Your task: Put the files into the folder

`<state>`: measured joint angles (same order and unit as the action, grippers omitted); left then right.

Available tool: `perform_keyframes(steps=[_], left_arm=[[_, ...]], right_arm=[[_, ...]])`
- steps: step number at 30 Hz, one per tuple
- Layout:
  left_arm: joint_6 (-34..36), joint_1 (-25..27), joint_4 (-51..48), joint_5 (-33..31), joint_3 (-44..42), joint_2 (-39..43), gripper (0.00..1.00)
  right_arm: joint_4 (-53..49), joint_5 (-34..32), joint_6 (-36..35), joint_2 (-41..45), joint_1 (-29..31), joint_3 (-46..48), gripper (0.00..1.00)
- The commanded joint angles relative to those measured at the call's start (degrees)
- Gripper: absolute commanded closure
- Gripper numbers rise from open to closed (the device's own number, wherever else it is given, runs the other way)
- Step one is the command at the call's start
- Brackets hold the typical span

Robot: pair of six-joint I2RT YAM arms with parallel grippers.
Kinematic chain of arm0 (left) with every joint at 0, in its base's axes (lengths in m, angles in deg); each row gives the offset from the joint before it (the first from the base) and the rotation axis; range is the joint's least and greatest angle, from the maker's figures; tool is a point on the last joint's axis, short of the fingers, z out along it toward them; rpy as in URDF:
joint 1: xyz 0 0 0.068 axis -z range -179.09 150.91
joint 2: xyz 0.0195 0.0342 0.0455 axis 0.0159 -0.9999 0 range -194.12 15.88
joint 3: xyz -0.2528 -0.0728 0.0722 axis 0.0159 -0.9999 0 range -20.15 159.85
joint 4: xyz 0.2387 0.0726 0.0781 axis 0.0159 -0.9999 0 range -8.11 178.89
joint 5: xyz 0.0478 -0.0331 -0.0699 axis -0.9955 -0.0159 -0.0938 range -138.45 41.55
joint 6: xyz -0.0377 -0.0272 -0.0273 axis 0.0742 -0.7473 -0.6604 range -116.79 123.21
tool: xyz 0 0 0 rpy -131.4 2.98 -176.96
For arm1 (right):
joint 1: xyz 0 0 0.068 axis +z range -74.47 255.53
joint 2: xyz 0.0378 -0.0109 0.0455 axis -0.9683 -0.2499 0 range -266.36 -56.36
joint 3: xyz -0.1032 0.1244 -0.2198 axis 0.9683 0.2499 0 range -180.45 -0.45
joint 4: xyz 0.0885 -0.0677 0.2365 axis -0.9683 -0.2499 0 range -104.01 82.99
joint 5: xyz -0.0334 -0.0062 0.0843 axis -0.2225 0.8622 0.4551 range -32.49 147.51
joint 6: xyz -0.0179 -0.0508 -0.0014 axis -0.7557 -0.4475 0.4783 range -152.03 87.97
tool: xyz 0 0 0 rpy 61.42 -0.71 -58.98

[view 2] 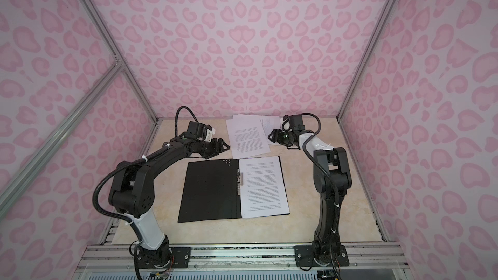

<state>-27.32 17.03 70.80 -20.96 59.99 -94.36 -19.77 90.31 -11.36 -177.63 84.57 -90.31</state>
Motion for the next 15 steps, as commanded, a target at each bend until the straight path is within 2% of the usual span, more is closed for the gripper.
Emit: perform_keyframes(steps=[1,5,9,15], left_arm=[[-0.5,-0.3,1.5,3.3,6.4,-7.2,0.24],[-1.1,-0.2,1.2,7.1,12.8,-14.4,0.29],[-0.9,-0.3,-0.3,6.8,15.9,-17.9,0.3],[-0.5,-0.5,-0.8,9.8,19.3,-22.1,0.35]], right_arm=[[-2.4,2.0,-1.2,-5.5,0.7,-5.8,0.3],[-4.9,3.0,-1.7,-11.3,1.3,-12.3,0.32],[-6.5,2.6,-1.9,-14.9,1.8,-16.2,0.34],[-10.6,0.7,-3.2,-17.9,2.4,-20.7,0.34]])
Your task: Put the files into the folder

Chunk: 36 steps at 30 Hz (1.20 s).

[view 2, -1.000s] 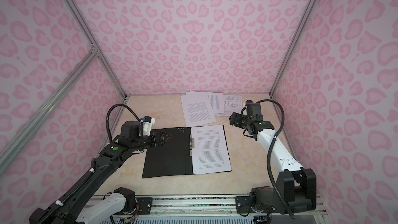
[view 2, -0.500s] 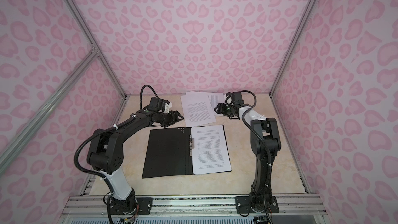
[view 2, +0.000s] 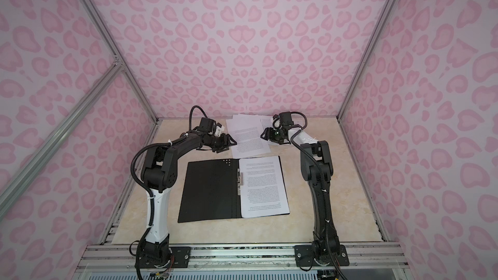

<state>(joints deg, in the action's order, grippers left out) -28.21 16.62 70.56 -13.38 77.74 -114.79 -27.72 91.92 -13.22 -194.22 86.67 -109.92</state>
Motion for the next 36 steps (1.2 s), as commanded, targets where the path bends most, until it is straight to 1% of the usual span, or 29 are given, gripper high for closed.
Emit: perform_keyframes(steps=[1,7,9,11,21,24,27,31,36], left_arm=[[0.5,-0.1,-1.4,2.1,2.5,-2.4,0.36],[0.5,0.0,-3.0,2.2,4.5,-5.3,0.4],[0.5,0.0,-3.0,2.1,4.5,-5.6,0.41],[0.5,0.0,-3.2,2.1,4.8,-6.0,0.42],[1.4,-0.4,-4.6,2.0,5.5,-7.5,0.46],[1.9,-0.4,-5.1,1.9,5.3,-7.6,0.46],[2.4,-0.4,-5.7,2.0,5.0,-7.8,0.46],[2.6,-0.4,-6.0,2.7,5.0,-8.3,0.47],[3.0,-0.4,-6.0,2.5,4.2,-7.9,0.48]], right_arm=[[-3.4,-0.5,-1.3,-1.8,0.3,-2.0,0.34],[-8.1,3.0,-1.2,-5.4,0.9,-6.9,0.34],[-10.5,5.5,-1.6,-7.0,1.0,-9.2,0.33],[-10.5,8.8,-0.9,-7.6,0.9,-9.8,0.33],[-4.7,19.4,3.0,-5.4,-0.2,-9.1,0.3],[-2.6,20.6,2.8,-4.9,-0.4,-9.4,0.29],[-2.2,21.7,1.7,-6.1,-0.3,-12.0,0.28],[-0.5,25.3,3.2,-9.4,-0.4,-16.5,0.31],[1.1,24.2,3.9,-11.2,-0.1,-20.1,0.32]])
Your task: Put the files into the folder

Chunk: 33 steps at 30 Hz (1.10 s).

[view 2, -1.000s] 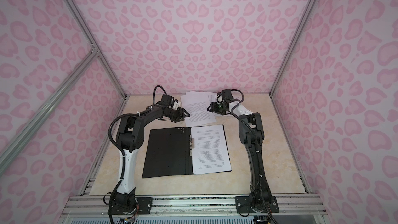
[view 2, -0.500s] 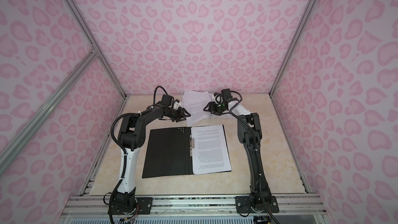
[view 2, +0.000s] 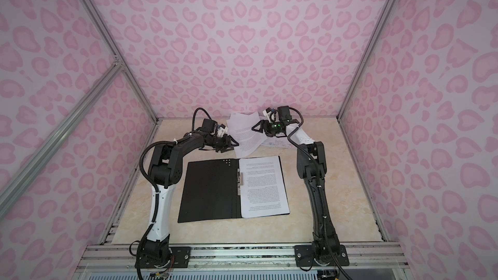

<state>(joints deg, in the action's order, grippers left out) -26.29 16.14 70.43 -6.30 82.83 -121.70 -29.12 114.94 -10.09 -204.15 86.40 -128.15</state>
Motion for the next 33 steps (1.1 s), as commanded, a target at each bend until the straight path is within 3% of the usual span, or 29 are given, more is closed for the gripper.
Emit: perform_keyframes(steps=[1,7,14,18,24,29,30,33], left_arm=[[1.1,0.1,-5.9,-4.6,-0.9,-0.9,0.48],[1.0,0.0,-5.8,-4.5,-1.0,-0.6,0.49],[1.1,0.0,-5.7,-4.4,-0.9,-0.3,0.49],[1.0,-0.2,-5.7,-3.3,-0.6,0.0,0.48],[1.8,-0.2,-5.7,-2.2,1.7,2.6,0.46],[3.4,-0.2,-4.8,-2.8,2.4,6.9,0.34],[4.2,-0.1,-3.9,-3.8,1.8,8.7,0.29],[7.0,0.2,0.2,-9.3,-1.5,14.8,0.25]], right_arm=[[1.1,0.9,0.8,-2.2,0.0,-3.7,0.32],[-10.4,-4.4,-1.1,-8.5,-0.5,-15.6,0.4],[-12.3,-5.7,-0.1,-9.8,-1.0,-16.5,0.52],[-12.2,-4.7,0.5,-10.1,-1.0,-16.5,0.67],[-11.3,-3.9,2.7,-10.4,-1.3,-16.5,1.0],[-14.3,-5.2,0.8,-7.3,-0.9,-16.1,1.0],[-14.2,-5.8,0.6,-5.8,-0.9,-14.9,1.0],[-8.5,-5.9,2.6,-0.3,-1.0,-7.6,1.0]])
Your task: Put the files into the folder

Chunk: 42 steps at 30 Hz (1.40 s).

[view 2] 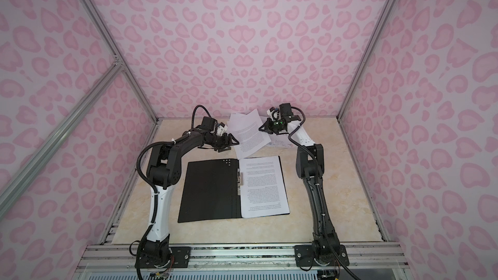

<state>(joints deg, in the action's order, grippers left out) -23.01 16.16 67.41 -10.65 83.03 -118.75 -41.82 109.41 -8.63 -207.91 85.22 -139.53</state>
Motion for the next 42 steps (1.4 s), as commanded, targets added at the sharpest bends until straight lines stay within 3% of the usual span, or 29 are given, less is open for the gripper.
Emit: perform_keyframes(steps=[1,7,12,14,21,26,30,37,42], left_arm=[[4.4,0.3,5.4,-6.6,-3.2,13.7,0.24],[8.9,0.3,26.5,-13.7,-17.5,25.1,0.2],[11.5,0.3,52.4,-19.2,-33.3,31.5,0.12],[11.8,0.3,63.7,-21.1,-39.9,32.4,0.05],[8.6,0.3,73.7,-24.5,-47.3,31.9,0.02],[6.2,1.0,70.2,-23.6,-50.8,38.1,0.02],[1.9,1.3,59.8,-21.3,-51.9,46.1,0.02],[2.7,1.9,39.0,-19.9,-54.3,61.2,0.02],[-2.2,1.3,22.6,-26.2,-55.6,71.1,0.02]], right_arm=[[6.1,-0.4,2.2,5.0,0.2,5.9,1.0],[10.0,0.8,5.0,9.5,0.1,10.5,1.0],[15.4,2.5,8.2,12.6,-0.1,15.0,1.0],[17.5,3.1,9.7,13.4,-0.3,16.7,1.0],[19.3,2.6,9.6,19.1,-0.4,23.7,1.0],[21.2,0.1,9.5,28.3,0.3,30.5,1.0],[20.6,-3.3,9.0,35.6,1.7,35.9,1.0],[13.2,-14.1,3.7,48.4,7.2,44.3,1.0],[12.7,-13.0,4.4,56.8,10.7,50.0,1.0]])
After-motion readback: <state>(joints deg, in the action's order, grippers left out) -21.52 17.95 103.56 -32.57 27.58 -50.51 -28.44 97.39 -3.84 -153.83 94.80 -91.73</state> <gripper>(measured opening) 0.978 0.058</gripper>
